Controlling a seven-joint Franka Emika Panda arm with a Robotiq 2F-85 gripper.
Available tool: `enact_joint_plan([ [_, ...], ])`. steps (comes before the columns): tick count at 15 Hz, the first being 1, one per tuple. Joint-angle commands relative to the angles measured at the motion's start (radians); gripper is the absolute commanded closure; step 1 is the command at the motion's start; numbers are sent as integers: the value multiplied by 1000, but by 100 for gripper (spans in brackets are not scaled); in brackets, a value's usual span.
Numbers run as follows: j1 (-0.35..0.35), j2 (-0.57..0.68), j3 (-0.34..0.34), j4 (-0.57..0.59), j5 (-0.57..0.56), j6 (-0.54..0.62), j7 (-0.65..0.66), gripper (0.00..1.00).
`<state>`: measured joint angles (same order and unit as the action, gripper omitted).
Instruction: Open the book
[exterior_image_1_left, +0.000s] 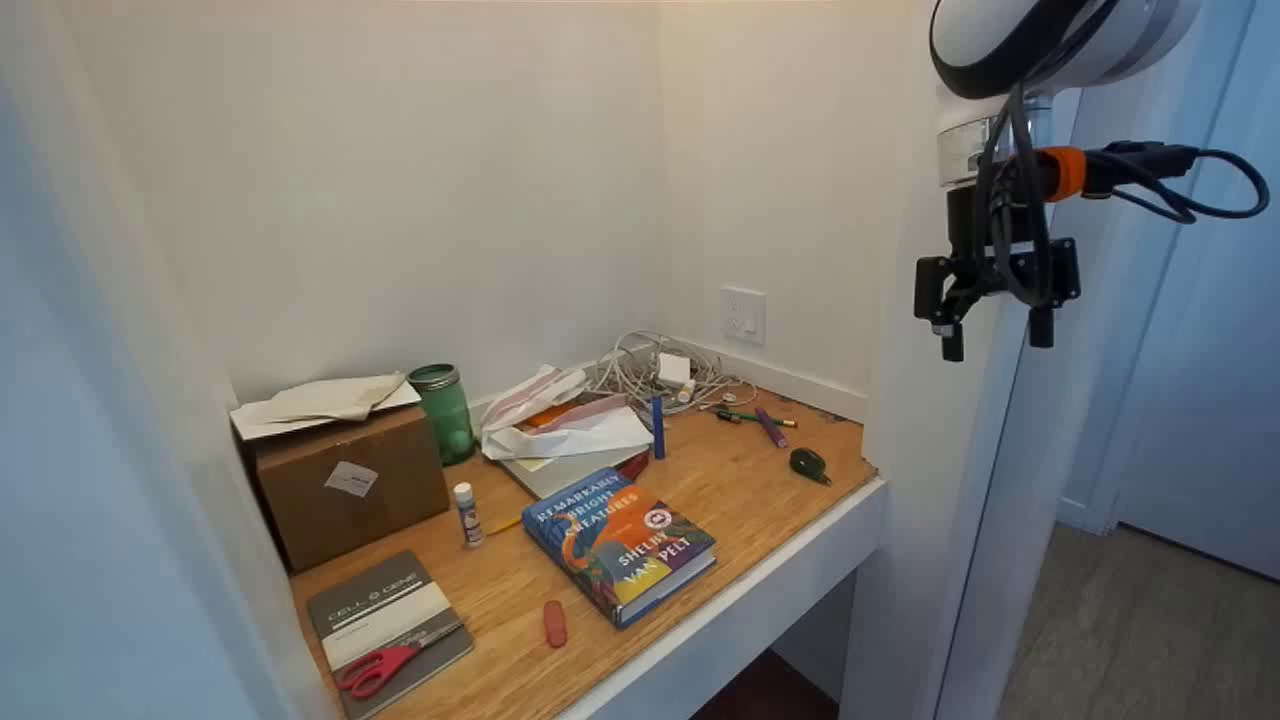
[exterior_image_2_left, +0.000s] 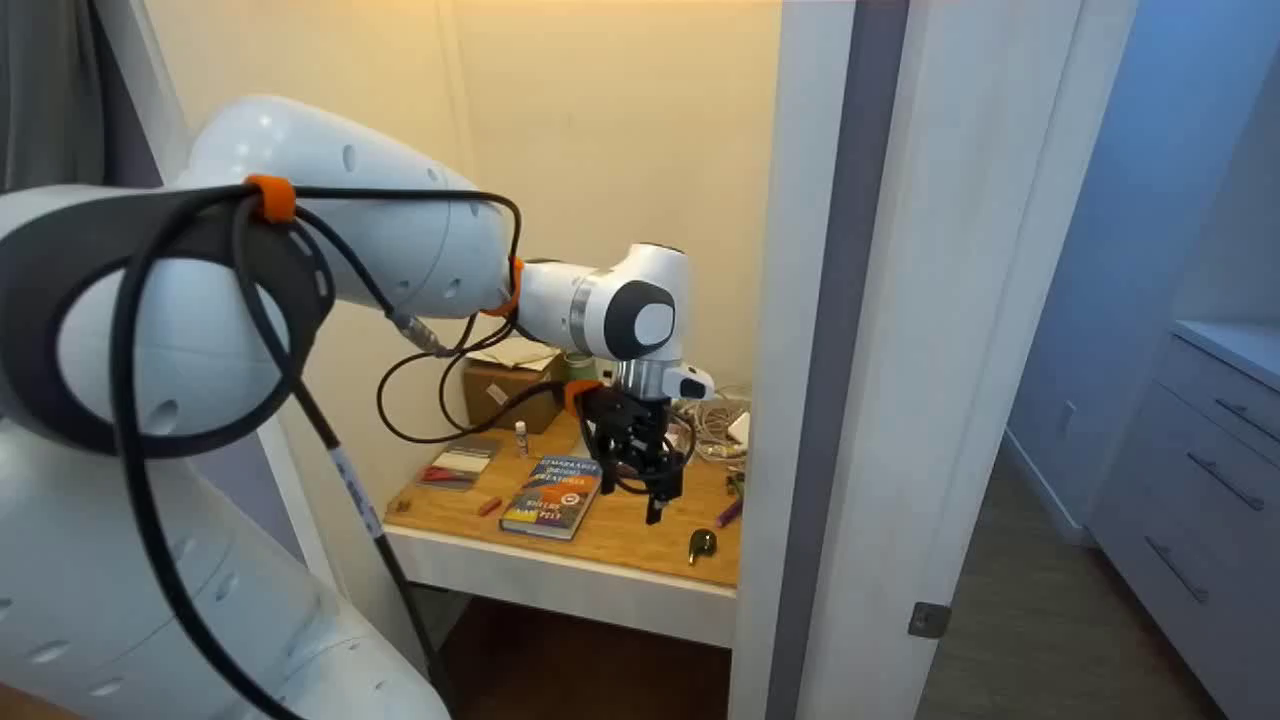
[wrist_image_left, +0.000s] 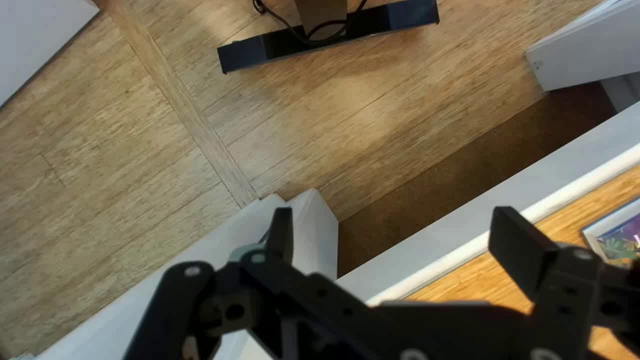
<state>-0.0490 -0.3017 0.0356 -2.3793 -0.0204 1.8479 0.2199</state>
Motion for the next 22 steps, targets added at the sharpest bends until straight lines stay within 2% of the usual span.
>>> enact_joint_plan([
  [1,6,0,-6,1,-2,-1,1,0],
  [7,15,-1,-2,0,8,-2,-14,0],
  [13,146,-25,132,-6,82,-26,103,0],
  [16,211,17,212,45,125,-43,205,0],
  [18,246,60,253,90,138,-20,228,0],
  [20,265,111,281,145,134,-4,239,0],
  [21,259,33,267,66,115,-6,221,0],
  [22,267,52,278,90,115,-5,228,0],
])
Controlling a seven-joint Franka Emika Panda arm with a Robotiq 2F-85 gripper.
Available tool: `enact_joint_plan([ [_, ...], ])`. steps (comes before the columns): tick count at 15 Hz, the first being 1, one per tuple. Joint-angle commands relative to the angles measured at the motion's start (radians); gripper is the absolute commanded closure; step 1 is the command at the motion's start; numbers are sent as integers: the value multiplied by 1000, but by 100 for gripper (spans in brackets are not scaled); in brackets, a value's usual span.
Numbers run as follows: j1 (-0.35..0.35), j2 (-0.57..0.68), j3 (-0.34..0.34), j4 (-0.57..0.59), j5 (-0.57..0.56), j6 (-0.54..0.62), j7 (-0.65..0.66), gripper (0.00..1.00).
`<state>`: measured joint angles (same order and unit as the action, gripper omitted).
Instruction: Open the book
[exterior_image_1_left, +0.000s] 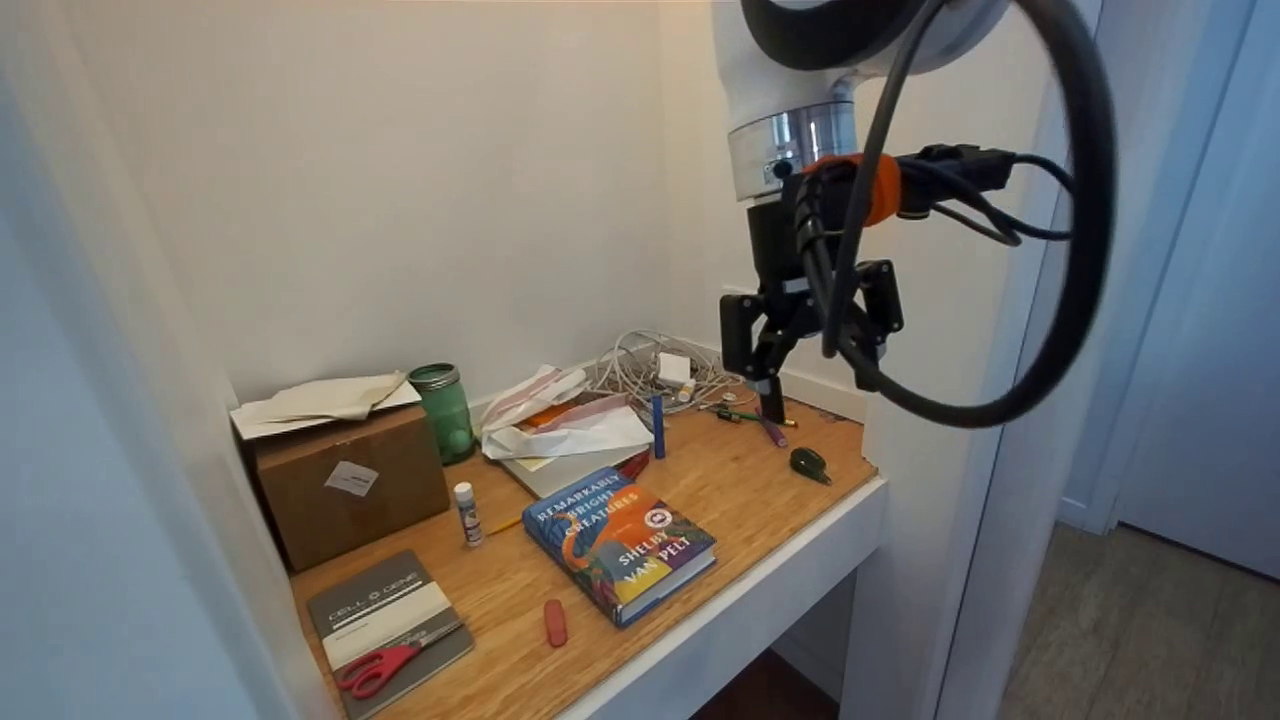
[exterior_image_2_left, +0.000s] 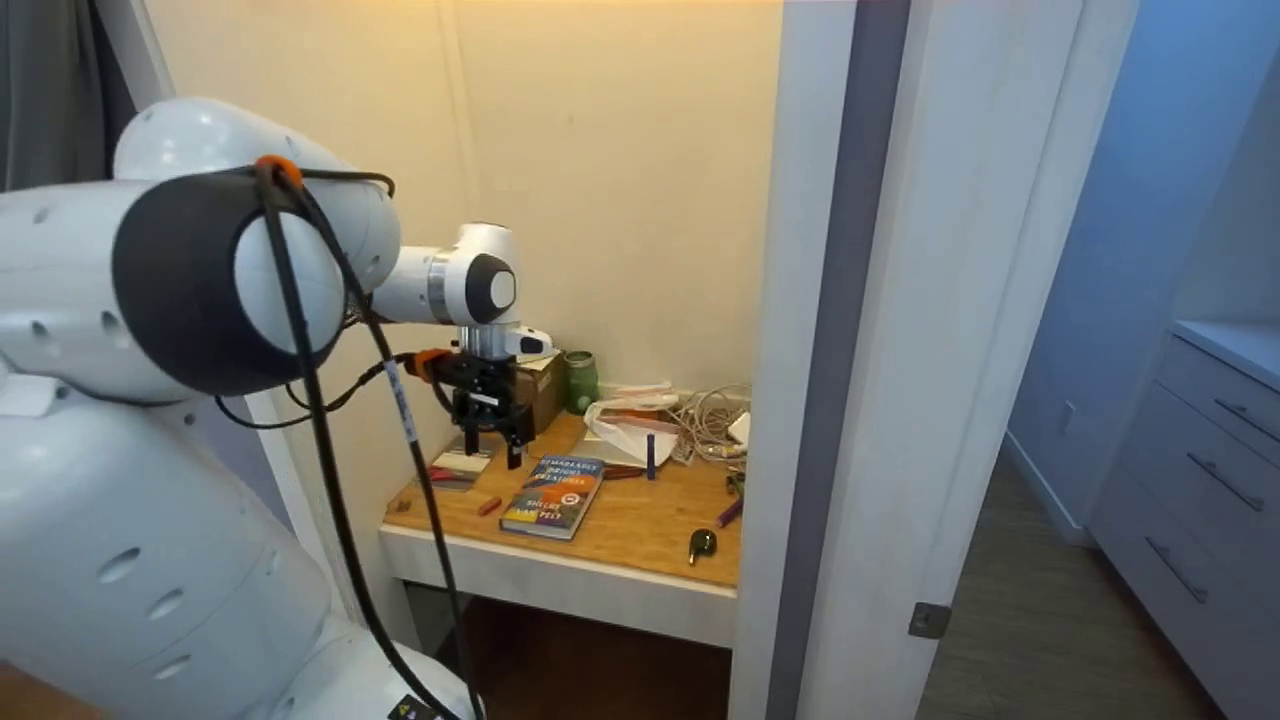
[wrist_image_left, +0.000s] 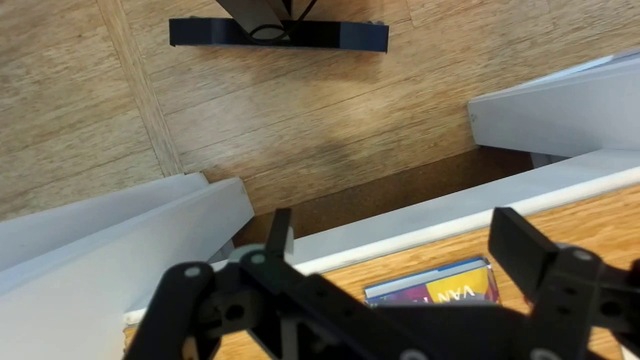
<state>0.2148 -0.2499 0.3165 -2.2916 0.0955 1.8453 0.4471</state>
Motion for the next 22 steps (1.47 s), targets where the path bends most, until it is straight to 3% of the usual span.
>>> enact_joint_plan([
  [1,6,17,0,19,-1,-3,3,0],
  [6,9,76,2,47,-6,-30,10,0],
  [11,15,207,0,112,-22,154,-40,0],
  [15,18,311,-26,175,26,304,-192,0],
  [18,14,398,-43,246,43,334,-280,0],
  [19,9,418,-53,267,76,338,-244,0],
  [20,22,355,-52,201,27,331,-229,0],
  [22,21,378,-60,214,29,332,-230,0],
])
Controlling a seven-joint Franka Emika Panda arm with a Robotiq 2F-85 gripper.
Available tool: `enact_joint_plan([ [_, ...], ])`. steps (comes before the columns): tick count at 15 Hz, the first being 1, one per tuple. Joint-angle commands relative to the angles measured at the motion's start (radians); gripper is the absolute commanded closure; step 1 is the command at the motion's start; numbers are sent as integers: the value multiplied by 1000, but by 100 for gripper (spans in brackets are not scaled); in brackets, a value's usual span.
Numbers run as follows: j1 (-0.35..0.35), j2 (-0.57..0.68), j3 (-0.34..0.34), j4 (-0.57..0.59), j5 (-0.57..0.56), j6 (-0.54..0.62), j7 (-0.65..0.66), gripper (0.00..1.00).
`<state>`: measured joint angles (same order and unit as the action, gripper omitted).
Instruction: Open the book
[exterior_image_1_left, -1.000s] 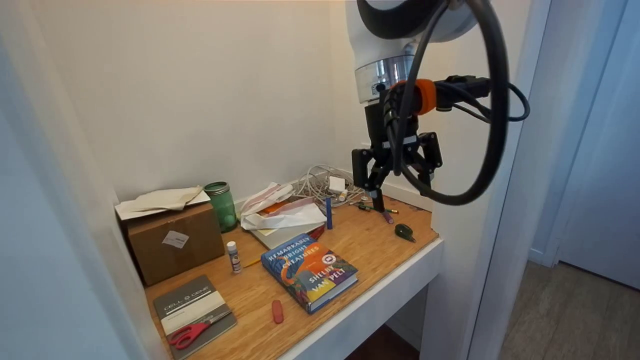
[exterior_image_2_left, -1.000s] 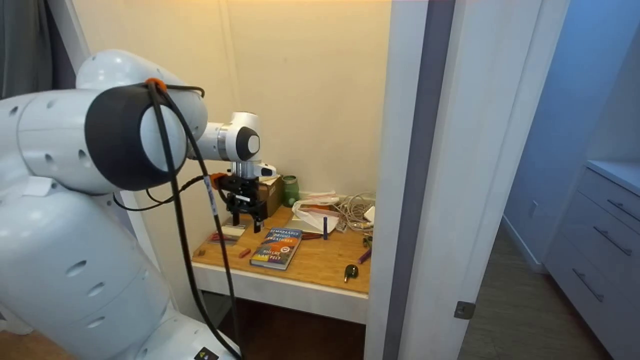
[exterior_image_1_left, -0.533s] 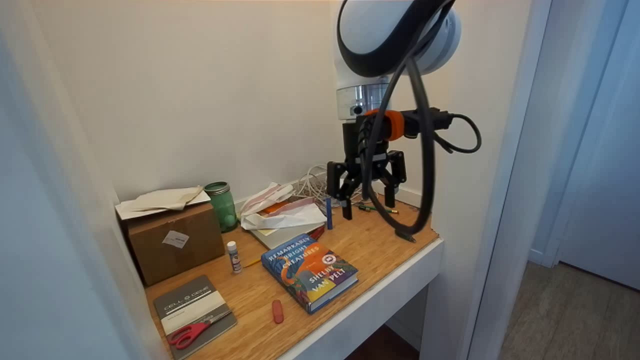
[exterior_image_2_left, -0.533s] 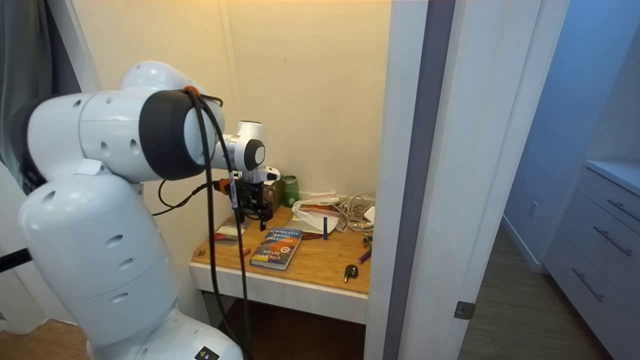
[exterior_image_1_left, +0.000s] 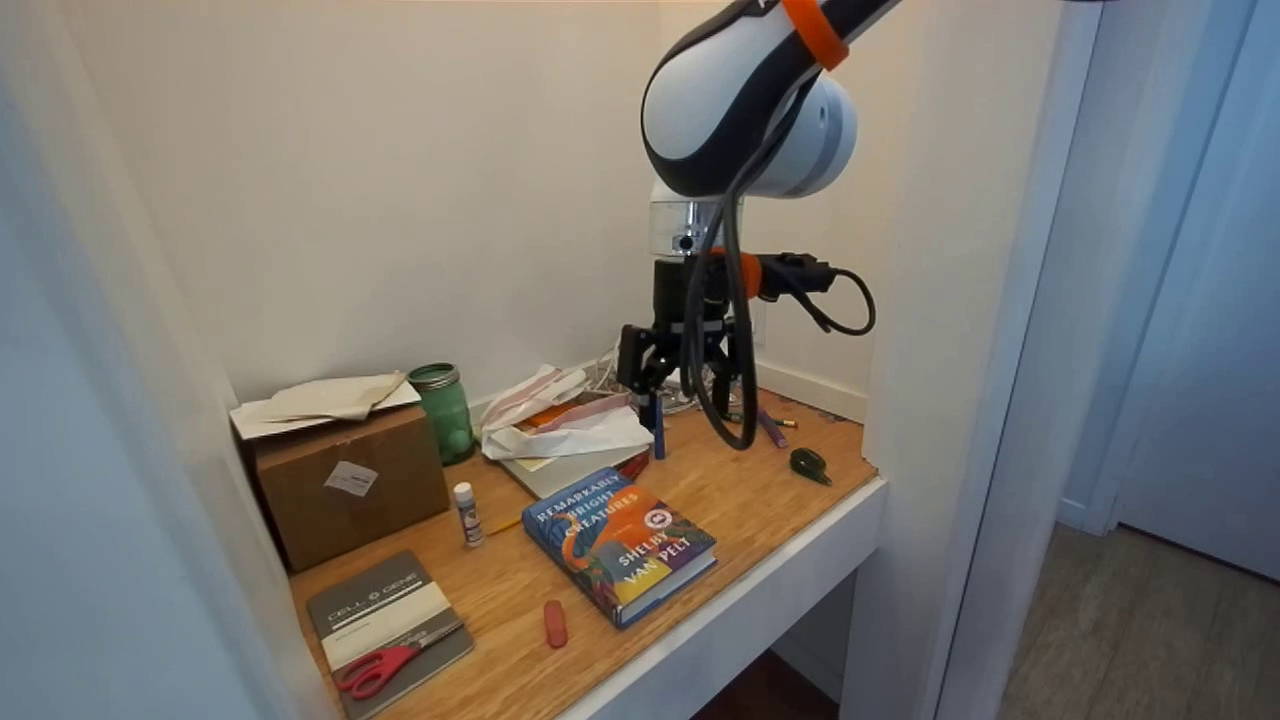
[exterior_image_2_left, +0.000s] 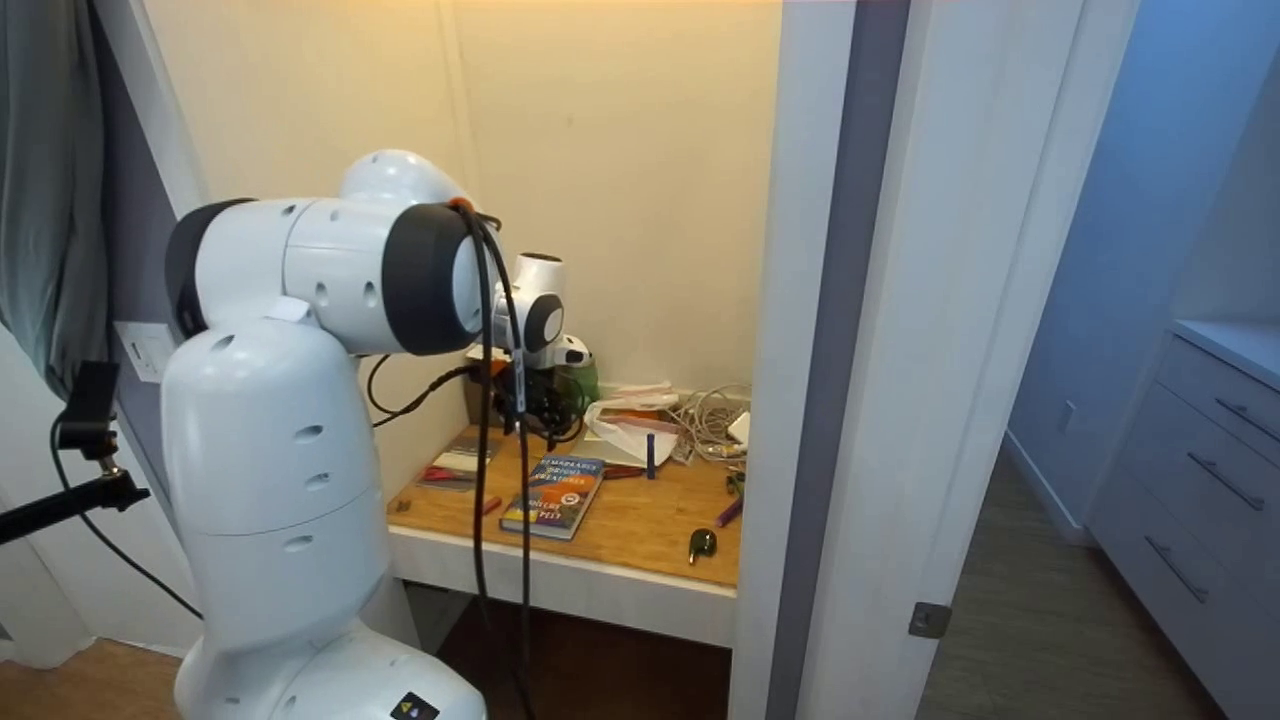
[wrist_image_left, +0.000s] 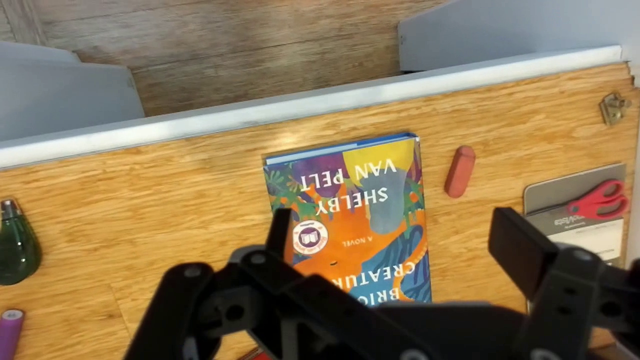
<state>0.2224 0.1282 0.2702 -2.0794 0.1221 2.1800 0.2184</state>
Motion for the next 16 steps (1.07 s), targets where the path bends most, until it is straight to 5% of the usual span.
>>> enact_joint_plan([
  [1,14,-1,-13,2,2,-3,-1,0],
  [16,2,38,-21,1,18,22,-74,0],
])
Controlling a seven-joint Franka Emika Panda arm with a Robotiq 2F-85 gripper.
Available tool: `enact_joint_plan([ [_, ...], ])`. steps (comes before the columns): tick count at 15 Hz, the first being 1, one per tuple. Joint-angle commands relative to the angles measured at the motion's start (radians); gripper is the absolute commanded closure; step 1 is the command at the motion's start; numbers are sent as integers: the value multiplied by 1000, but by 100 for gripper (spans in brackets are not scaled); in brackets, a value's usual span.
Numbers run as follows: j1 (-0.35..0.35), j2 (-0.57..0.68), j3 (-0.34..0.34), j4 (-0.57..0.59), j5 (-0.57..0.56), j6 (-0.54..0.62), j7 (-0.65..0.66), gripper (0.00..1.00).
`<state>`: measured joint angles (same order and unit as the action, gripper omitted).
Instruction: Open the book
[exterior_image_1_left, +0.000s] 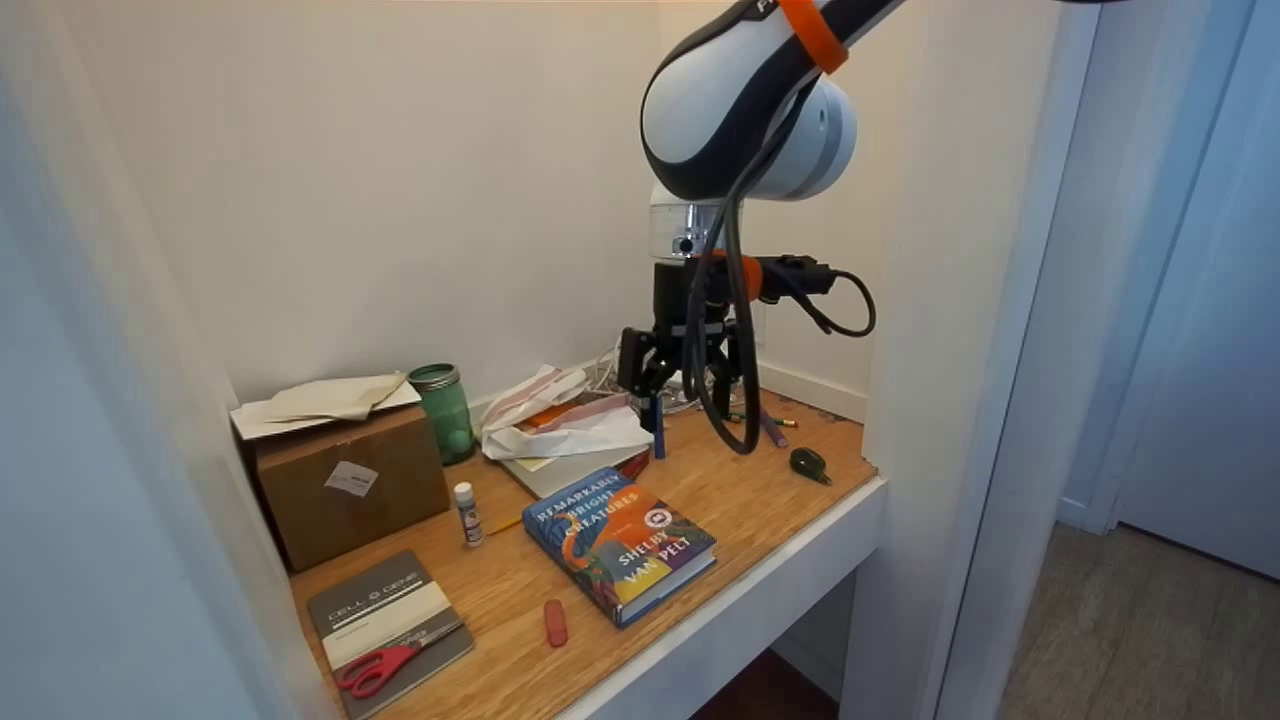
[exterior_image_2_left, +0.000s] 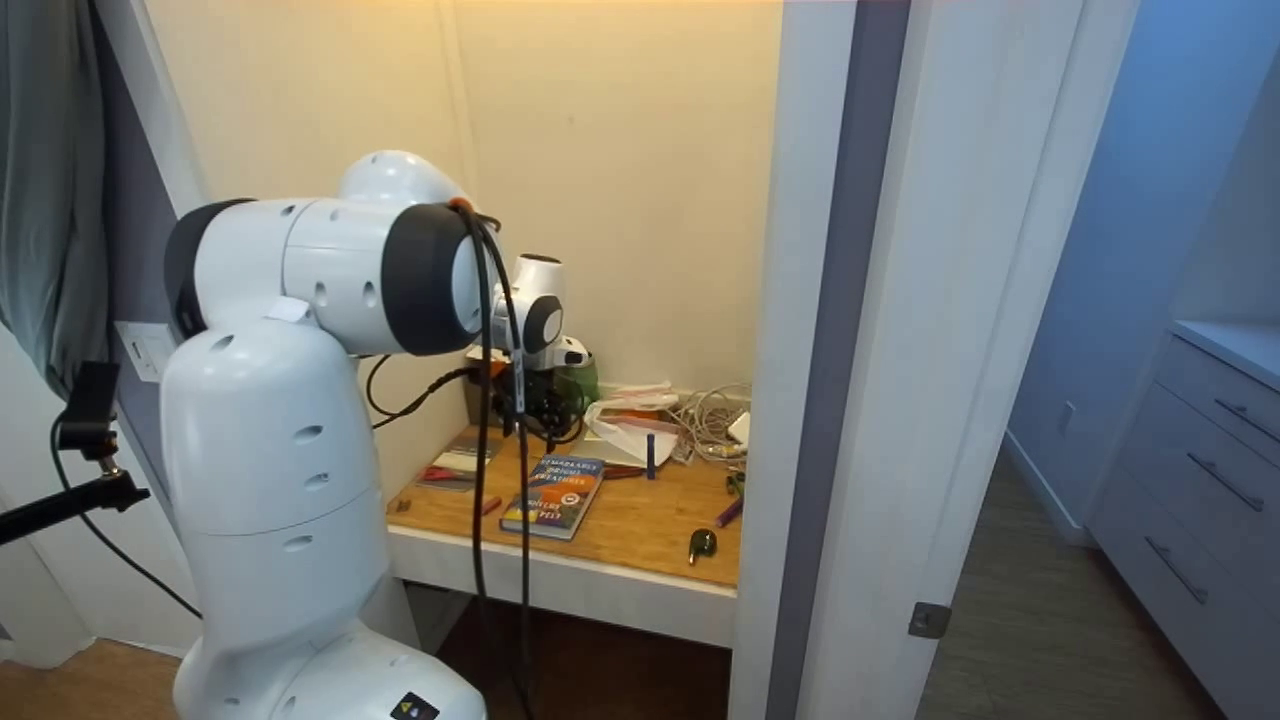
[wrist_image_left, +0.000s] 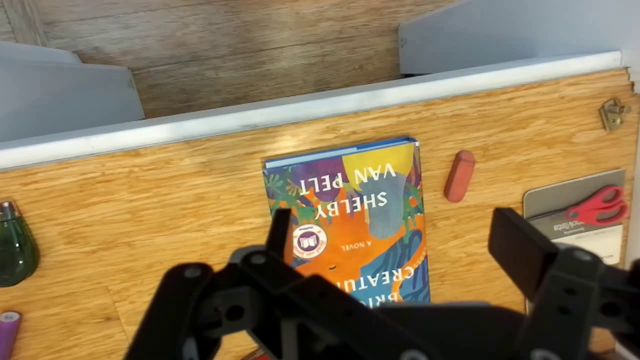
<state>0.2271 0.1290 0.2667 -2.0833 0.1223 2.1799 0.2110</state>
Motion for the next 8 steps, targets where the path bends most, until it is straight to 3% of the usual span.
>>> enact_joint_plan([
  [1,-4,48,-25,3,3,35,-75,0],
  [8,-44,175,-29,3,69,228,-303,0],
])
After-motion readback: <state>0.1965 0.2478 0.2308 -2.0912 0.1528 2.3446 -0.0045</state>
